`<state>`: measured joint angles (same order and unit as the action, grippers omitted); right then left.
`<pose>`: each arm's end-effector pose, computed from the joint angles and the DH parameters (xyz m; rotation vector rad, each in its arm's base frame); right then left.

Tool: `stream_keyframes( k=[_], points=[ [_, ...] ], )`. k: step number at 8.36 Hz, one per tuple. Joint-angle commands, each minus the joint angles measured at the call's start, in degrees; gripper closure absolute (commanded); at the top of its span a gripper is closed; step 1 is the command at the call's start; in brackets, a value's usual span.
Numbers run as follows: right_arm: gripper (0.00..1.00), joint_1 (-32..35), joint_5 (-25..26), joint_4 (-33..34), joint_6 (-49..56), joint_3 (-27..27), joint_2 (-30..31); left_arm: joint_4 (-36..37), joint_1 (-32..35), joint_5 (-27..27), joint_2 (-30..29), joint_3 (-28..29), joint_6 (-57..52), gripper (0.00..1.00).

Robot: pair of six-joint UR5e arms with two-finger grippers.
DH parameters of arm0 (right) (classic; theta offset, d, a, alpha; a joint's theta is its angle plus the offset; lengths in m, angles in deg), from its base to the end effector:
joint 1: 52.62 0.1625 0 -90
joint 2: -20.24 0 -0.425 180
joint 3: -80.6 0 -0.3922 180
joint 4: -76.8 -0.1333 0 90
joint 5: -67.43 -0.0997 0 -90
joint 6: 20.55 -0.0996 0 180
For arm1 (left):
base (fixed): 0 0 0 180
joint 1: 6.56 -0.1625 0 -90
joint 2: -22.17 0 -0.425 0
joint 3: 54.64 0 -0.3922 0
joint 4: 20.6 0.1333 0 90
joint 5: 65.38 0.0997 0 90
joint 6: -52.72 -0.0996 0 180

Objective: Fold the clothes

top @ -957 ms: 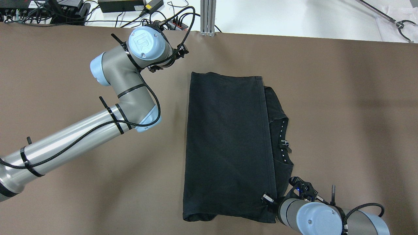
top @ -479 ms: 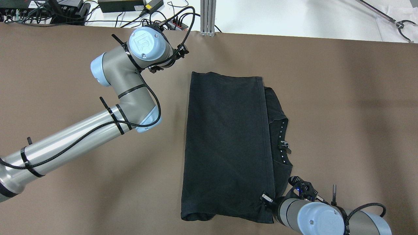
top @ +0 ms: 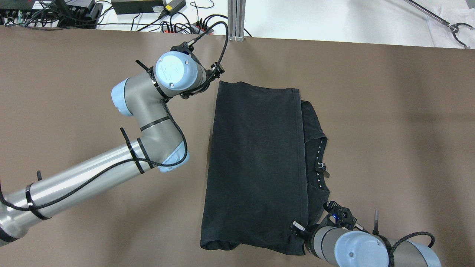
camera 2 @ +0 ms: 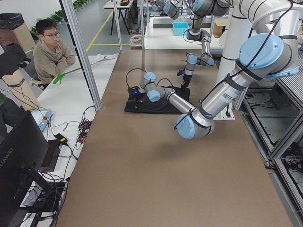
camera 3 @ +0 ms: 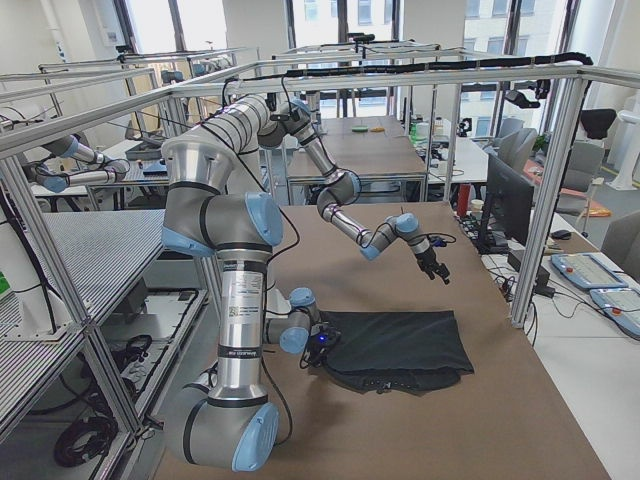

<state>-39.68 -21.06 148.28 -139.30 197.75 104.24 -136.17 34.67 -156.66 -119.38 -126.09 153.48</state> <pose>-0.4693 -0.2473 0.3542 -0.1019 -0.9162 0.6886 0.5143 -0.6250 0.1800 0.2568 1.0229 -0.8135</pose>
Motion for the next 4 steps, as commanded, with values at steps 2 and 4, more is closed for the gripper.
stream_keyframes(
  k=[2,4],
  points=[
    [1.0,-2.65,0.69,-0.02,-3.15,0.62,-1.38,1.4,-9.12,2.51,17.9,-24.36,7.34,0.03],
    [1.0,-3.27,2.09,0.06,-3.15,0.53,-1.47,1.49,-17.18,5.57,28.65,-37.05,11.27,0.03]
  ],
)
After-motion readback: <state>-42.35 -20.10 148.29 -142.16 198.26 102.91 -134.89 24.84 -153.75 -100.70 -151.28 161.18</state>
